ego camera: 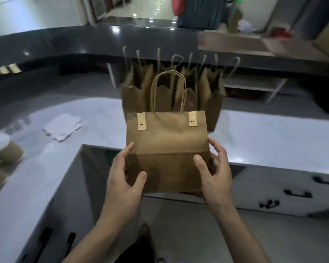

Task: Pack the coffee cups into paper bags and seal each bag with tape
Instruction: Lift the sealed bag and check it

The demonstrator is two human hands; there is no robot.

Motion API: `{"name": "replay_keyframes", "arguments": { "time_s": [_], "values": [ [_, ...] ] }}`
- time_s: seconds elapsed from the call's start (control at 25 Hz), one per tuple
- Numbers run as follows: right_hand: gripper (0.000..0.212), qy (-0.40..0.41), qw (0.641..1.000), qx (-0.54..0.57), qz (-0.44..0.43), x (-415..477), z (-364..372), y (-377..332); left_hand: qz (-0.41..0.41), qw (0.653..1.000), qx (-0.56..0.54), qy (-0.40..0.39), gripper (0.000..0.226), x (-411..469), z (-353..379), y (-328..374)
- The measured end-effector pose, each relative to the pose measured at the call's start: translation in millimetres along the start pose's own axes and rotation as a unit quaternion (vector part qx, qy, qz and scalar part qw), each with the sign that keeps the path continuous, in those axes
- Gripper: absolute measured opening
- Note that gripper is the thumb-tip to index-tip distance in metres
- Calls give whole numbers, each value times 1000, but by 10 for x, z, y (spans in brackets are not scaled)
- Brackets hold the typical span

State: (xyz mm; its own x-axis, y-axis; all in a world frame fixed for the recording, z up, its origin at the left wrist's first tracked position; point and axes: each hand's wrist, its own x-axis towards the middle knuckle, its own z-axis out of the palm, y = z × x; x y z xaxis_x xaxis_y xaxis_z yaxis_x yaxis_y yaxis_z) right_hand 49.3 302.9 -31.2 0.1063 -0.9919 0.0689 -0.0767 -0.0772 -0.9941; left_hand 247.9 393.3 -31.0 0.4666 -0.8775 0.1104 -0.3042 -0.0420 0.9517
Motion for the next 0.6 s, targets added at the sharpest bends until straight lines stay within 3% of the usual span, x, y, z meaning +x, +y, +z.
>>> {"name": "replay_keyframes", "arguments": {
  "time_s": [0.32, 0.6],
  "values": [
    [55, 183, 983, -26, 19, 223, -676, 63, 57, 984, -24, -164, 65, 648, 817, 276],
    [57, 305, 951, -25, 34, 389, -1027, 110, 134, 949, 19, -284, 66, 1090, 1340, 461]
  ]
}}
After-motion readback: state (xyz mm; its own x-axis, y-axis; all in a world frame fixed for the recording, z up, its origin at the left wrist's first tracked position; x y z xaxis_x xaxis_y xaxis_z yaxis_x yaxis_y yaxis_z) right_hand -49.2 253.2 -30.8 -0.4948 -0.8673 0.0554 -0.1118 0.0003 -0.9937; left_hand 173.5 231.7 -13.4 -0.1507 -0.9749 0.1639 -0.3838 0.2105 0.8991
